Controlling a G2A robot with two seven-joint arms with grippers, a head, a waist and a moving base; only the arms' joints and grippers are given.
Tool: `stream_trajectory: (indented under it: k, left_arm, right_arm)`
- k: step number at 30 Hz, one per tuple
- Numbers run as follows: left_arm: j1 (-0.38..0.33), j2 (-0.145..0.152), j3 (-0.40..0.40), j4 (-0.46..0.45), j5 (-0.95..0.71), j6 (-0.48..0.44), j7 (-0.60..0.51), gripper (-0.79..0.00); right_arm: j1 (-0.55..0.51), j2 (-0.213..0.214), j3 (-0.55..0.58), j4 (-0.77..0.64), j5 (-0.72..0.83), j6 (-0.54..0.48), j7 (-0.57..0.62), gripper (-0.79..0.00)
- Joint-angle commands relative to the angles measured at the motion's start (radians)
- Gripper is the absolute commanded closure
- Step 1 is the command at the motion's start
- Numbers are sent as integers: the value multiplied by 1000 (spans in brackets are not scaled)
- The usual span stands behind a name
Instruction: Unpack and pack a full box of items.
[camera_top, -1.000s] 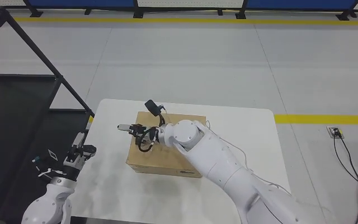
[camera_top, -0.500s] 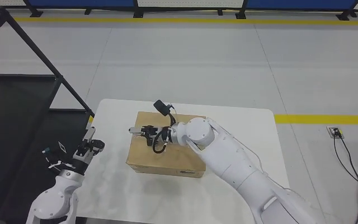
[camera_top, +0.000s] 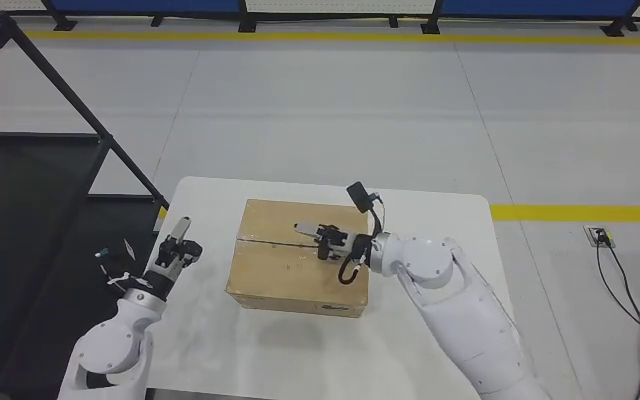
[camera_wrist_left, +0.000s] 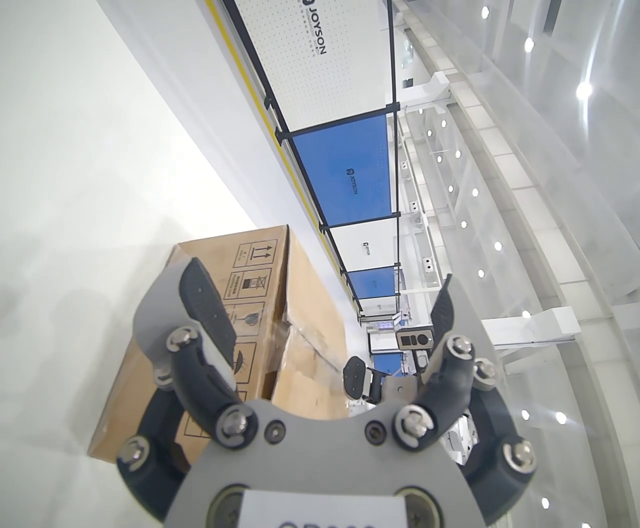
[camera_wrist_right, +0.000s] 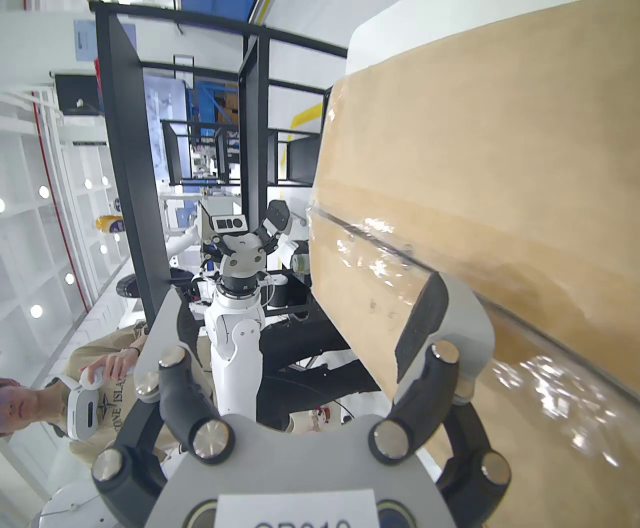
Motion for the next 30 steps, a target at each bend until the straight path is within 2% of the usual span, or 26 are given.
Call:
stream_trajectory:
  k: [1,10,24,30]
  left_arm:
    - [-8,1,6,4,2,4,1,-785]
    - [-33,4,36,6,20,26,12,-785]
    - [-44,6,74,-3,43,41,35,-785]
    - [-46,7,92,-8,54,44,49,-785]
  right_arm:
    - [-30,12,47,-13,5,7,16,-785]
    - [-47,32,121,63,46,-27,46,-785]
    - [-147,71,236,-1,71,-66,62,-785]
    - [-164,80,250,7,87,-79,67,-785]
